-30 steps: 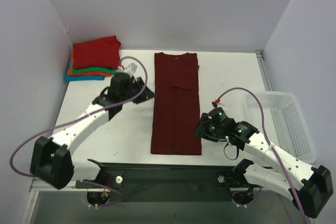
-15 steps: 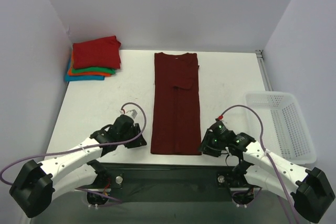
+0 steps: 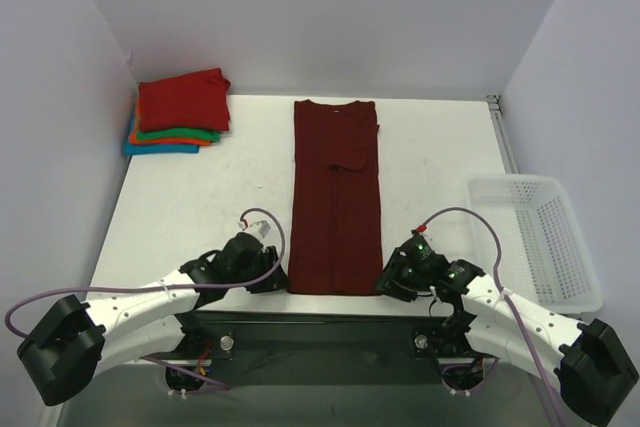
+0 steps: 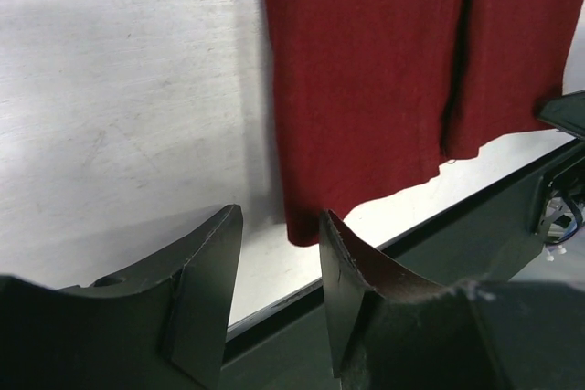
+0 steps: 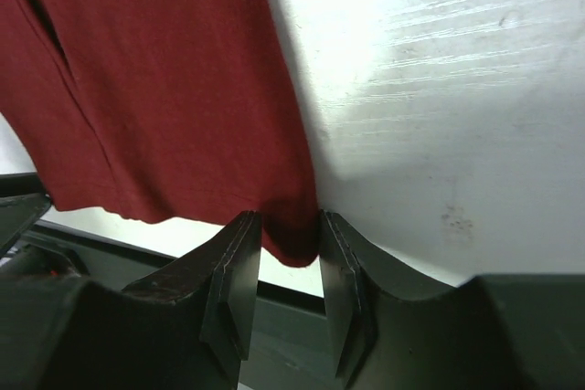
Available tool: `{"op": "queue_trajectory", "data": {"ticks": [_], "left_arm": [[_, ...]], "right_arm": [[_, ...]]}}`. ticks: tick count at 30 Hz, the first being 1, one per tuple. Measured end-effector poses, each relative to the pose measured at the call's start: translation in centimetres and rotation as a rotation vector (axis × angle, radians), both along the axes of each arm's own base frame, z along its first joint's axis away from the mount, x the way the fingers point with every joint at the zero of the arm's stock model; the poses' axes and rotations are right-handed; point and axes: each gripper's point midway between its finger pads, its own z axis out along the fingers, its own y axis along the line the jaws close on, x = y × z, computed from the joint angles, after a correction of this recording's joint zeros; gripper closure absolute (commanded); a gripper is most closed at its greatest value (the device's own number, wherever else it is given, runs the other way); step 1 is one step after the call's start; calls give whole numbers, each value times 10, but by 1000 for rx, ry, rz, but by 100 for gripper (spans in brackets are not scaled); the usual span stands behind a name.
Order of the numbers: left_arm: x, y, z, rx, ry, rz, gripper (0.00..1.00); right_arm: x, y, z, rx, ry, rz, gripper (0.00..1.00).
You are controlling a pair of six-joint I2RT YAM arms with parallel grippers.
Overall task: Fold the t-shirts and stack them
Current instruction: Grab the bottom of the folded rectangular tshirt with both arms
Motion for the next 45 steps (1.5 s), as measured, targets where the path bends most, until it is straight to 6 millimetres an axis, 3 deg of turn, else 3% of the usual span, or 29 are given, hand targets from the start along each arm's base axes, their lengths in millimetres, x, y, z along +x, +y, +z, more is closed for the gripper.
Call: {"op": "queue_trajectory", "data": {"ticks": [5, 12, 16, 17, 20, 24, 29, 33, 38, 41, 45], "left_arm": [[1, -8, 0, -34, -7, -10, 50], [-1, -16, -3, -43, 1, -34, 65], [-6, -18, -6, -39, 12, -42, 78], [-8, -19, -6, -39, 14, -46, 86], [-12, -20, -7, -37, 19, -55, 100], [-21, -24, -7, -41, 24, -74, 100], [-43, -24, -5, -31, 32, -119, 100], [-52, -21, 4, -33, 29, -138, 100], [-22, -29, 35, -60, -22, -93, 100], [13, -39, 53, -83, -40, -47, 100], [52, -52, 63, -81, -41, -16, 100]], "right_arm": [[1, 2, -2, 21, -3, -16, 73], [-1, 1, -5, 36, -8, -30, 81], [-2, 0, -6, 35, -3, -34, 92], [-2, 0, -6, 35, -3, -33, 99], [-2, 0, -6, 35, -1, -32, 100], [-10, 3, -5, 33, -1, 2, 100], [-34, 6, -4, -7, -7, 114, 100], [-49, 10, 9, -61, -16, 219, 100], [-21, 20, 47, -141, -94, 237, 100], [13, 30, 68, -190, -137, 218, 100], [59, 33, 81, -247, -167, 173, 100]]}}
